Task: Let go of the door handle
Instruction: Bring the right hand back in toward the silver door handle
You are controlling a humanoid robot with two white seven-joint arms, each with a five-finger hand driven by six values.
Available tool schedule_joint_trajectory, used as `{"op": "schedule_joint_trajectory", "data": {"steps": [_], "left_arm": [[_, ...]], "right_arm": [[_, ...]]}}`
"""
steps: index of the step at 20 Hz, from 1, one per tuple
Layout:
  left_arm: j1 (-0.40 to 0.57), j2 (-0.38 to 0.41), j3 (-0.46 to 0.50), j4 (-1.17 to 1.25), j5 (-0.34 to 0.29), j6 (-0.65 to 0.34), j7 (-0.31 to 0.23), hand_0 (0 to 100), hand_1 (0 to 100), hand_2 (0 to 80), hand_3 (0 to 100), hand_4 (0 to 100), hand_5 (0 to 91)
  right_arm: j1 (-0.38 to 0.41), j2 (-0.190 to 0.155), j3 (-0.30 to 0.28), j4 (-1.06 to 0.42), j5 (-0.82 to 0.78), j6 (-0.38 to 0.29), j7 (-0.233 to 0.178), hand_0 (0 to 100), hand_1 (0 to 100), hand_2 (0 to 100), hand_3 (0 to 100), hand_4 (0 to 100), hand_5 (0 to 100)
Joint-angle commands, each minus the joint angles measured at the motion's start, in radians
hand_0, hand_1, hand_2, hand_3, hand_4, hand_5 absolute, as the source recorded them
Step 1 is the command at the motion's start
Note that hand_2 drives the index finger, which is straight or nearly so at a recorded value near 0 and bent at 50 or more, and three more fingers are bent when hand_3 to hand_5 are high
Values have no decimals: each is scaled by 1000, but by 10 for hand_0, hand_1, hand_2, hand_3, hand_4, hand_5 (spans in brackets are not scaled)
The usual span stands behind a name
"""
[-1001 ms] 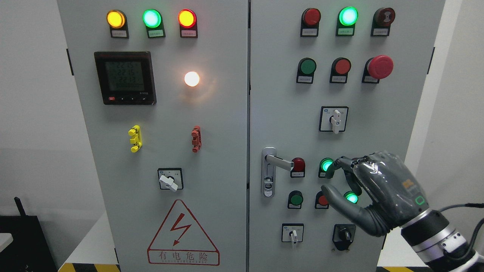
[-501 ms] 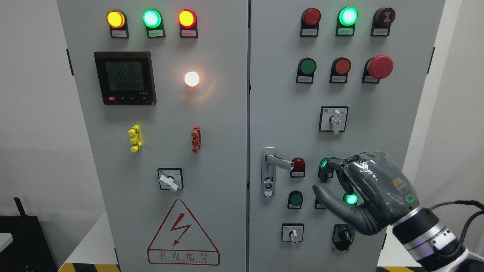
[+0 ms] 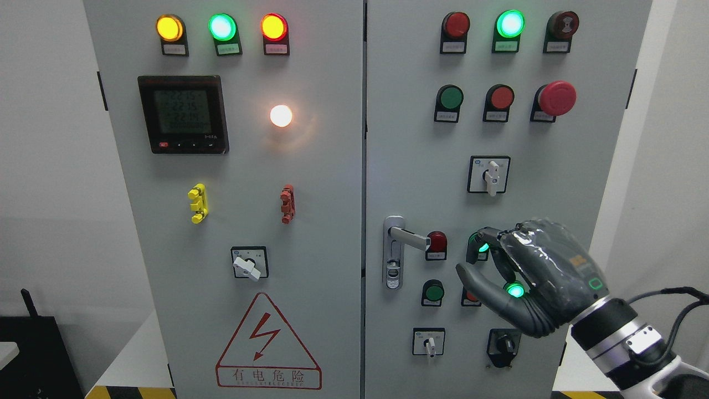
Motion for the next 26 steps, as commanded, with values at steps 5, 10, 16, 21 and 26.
{"op": "schedule_joint_trajectory", "data": {"steps": [5, 10, 16, 21, 26], "left_arm": [[-3, 0, 2, 9, 0, 0, 1, 120, 389, 0, 0, 0, 0], [-3, 0, 2, 9, 0, 0, 1, 120, 389, 0, 0, 0, 0], [-3, 0, 2, 9, 0, 0, 1, 120, 389, 0, 0, 0, 0], [-3, 0, 2, 9, 0, 0, 0, 120, 389, 0, 0, 0, 0], [-3, 0, 2, 9, 0, 0, 1, 120, 389, 0, 0, 0, 0]], "right_arm": [[-77, 18, 81, 0, -20, 57, -1, 428, 0, 493, 1000, 1000, 1000], [-78, 70, 125, 0, -20, 145, -4, 429, 0, 490, 1000, 1000, 1000], [-121, 113, 153, 0, -20, 212, -12, 429, 0, 486, 1000, 1000, 1000], [-136, 123, 151, 0, -20, 240, -12, 431, 0, 483, 1000, 1000, 1000], [-164, 136, 153, 0, -21, 251, -12, 436, 0, 481, 1000, 1000, 1000]]}}
